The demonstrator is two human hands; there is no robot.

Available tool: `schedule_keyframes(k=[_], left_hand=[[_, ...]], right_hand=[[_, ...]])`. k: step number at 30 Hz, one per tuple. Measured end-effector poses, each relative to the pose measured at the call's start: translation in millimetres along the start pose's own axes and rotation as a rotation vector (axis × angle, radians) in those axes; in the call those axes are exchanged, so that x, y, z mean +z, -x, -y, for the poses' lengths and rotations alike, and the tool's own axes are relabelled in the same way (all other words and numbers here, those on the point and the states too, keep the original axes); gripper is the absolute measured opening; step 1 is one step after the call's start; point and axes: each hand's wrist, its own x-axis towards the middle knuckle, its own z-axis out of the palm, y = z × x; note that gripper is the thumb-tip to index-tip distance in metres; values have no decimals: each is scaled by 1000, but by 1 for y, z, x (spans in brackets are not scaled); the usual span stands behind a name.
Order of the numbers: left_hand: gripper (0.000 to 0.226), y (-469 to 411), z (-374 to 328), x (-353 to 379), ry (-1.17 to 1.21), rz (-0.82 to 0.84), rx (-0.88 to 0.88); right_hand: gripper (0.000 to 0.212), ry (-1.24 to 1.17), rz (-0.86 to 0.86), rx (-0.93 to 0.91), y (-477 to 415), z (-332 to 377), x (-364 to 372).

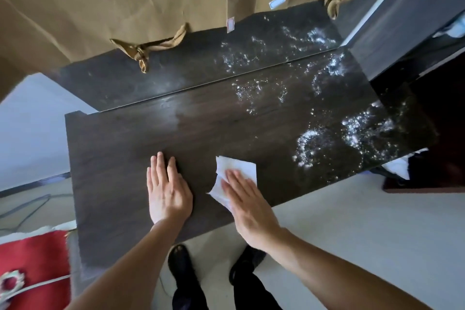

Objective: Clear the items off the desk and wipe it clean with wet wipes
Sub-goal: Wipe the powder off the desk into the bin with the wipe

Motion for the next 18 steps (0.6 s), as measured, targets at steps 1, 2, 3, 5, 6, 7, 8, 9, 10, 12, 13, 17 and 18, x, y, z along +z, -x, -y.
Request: schedule_keyframes(k=[1,2,3,5,6,7,8,9,10,12,13,17,18], left_hand=[[50,0,-1,-1,1,-2,0],[49,0,-2,-2,-3,-6,0],[49,0,-3,-2,-8,-9,-2],[48,-1,-5,-3,-15,-17,-11],[48,-1,-5,-3,-18,-18,-12],[49,-1,-4,-2,-21,-18,-9],[49,0,-3,-2,-24,-19,-7],[49,0,-3,-2,-26,-20,-8],[49,0,-3,-3,-25,-18,-12],[50,0,-5,-4,-22,-15,-17],[50,0,-6,-5,-21,-18,-15],[50,-1,-5,-5,-30,-11,-11],[49,-1,-4,-4,-37,-4,-4]], right_hand=[[49,16,-12,-44,-6,-22,-6],[48,32,-19,-3,-20,-46,-15],[47,45,-36,86,-39,-71,-26],[47,95,-131,267,-72,-111,-43],[48,93,-146,314,-81,-112,-44],[50,93,-150,322,-83,-101,-38],[52,92,-136,283,-79,-81,-30],[55,86,-87,190,-68,-56,-19],[56,70,-18,72,-54,-33,-12],[54,58,90,-116,-36,-20,-10],[51,47,102,-173,-41,-33,-19],[49,170,-91,39,-107,-125,-52],[54,161,-114,180,-127,-142,-61]])
